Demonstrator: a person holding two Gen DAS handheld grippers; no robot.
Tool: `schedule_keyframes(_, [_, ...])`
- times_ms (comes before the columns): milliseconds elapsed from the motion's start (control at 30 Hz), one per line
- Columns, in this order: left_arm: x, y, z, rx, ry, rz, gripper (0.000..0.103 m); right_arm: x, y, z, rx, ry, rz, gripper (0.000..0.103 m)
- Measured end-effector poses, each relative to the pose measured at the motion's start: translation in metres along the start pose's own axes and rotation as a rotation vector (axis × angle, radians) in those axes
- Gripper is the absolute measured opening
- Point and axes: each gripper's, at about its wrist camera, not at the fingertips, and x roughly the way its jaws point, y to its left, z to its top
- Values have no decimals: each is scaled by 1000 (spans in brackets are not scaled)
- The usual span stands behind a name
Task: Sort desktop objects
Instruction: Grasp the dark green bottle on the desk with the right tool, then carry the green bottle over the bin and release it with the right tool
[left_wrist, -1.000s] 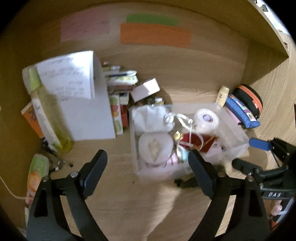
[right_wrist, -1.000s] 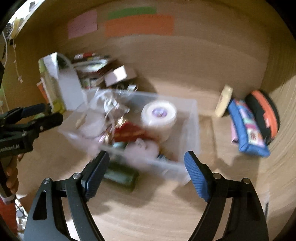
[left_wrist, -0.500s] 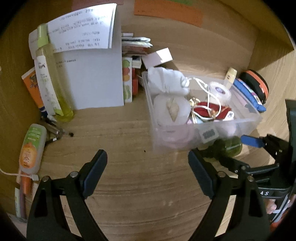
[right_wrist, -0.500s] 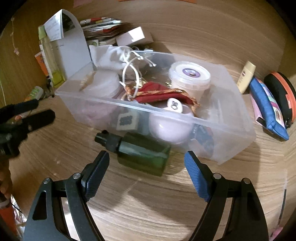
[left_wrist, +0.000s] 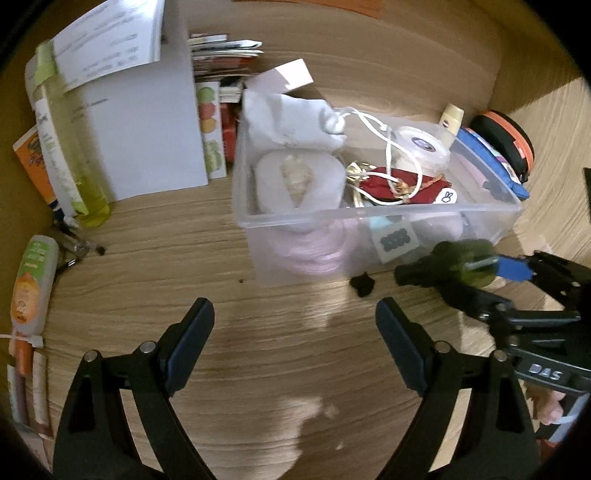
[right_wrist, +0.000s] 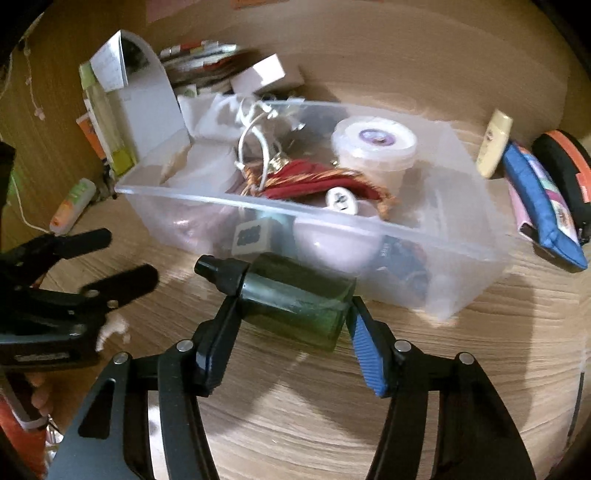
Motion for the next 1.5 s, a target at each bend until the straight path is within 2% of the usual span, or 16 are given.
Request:
schedule_keyframes(67, [4,-9,1,20,2,4,88,-7,-6,-2,1,-14,-5,55])
schedule_keyframes(167, [12,-22,3,48,24,6,73,-16,-13,-6,6,-26,-5,55])
schedule_keyframes(433, [29,-43,4,59,78,8,52,-31,-31,-10,17,-62,24,55])
schedule_keyframes(500, [32,-45,5,57,82,48,37,-31,-33,-10,16,-66,34,55])
schedule_keyframes(633, [33,-46,6,47,82,52,32,-32,-38,-12,20,-71,53,55])
schedule_keyframes(667, [33,-46,6,48,81,53,28,-32,-38,-12,21,-73,58,55])
schedule_keyframes(700, [33,-47,5,52,79,48,15,-33,-39,-13,21,-75,61,55])
schedule_keyframes(1067, [24,-46,1,64,51,33,13,-39,-41,-13,19,-93,71,55])
schedule_keyframes(1300, [-12,-34,3,30,-36,6,13,-47,-38,-5,7,-116,63,55])
schedule_keyframes(1500, [-39,-25,11,-8,-112,10,13,-58,-37,7,-5,-155,54,55])
